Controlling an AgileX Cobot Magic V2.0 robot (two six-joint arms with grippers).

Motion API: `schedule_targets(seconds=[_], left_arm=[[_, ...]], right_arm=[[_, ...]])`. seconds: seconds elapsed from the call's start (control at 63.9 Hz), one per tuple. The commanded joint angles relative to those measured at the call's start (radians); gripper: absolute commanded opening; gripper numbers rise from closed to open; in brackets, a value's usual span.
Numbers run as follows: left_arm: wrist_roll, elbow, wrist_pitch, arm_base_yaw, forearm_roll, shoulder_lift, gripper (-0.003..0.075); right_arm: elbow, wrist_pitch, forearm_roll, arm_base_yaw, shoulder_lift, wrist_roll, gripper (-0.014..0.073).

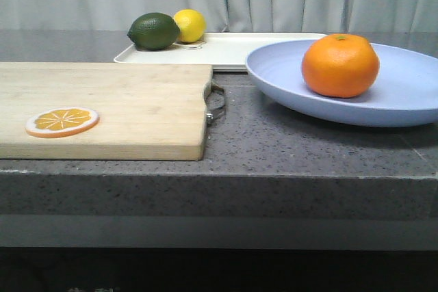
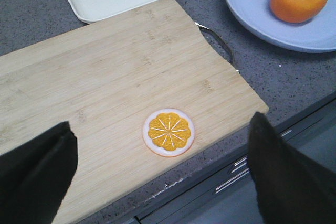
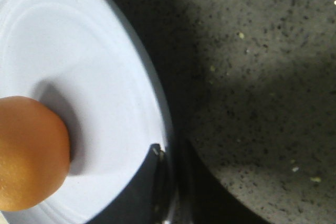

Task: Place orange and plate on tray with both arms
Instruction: 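Move the plate with the right gripper onto the white tray farther away, then open the right gripper off the plate rim and raise it away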

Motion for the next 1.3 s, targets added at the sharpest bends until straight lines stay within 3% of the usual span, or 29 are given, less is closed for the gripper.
schedule_targets(seconds=[0.0,0.328,0.688,1.048,1.282], left_arm=[[-0.008,-0.025,-0.072,0.002,-0.003,0.003,0.063],[-0.008,-0.025,-0.072,0.002,-0.003,0.003,0.0631],[-0.008,-0.025,-0.068,0.002,-0.003,0.003,0.0631],[-0.008,-0.025,-0.068,0.002,-0.003,0.003,0.0631],[-0.008,-0.025,-0.068,0.002,-0.003,0.003,0.0631]], right_arm=[[-0.058,0.047,0.094,-0.001,-0.038,0.027,-0.0067],[-0.309,0.057,-0.03,0.124,0.03,0.245,-0.0067],[-0.788,0.074,-0.135,0.295,0.348,0.464,-0.0068],[-1.214,0.153,-0.27,0.335,0.646,0.658,-0.0068],[-1.304,0.152,-0.274,0.335,0.718,0.658,-0.0068]])
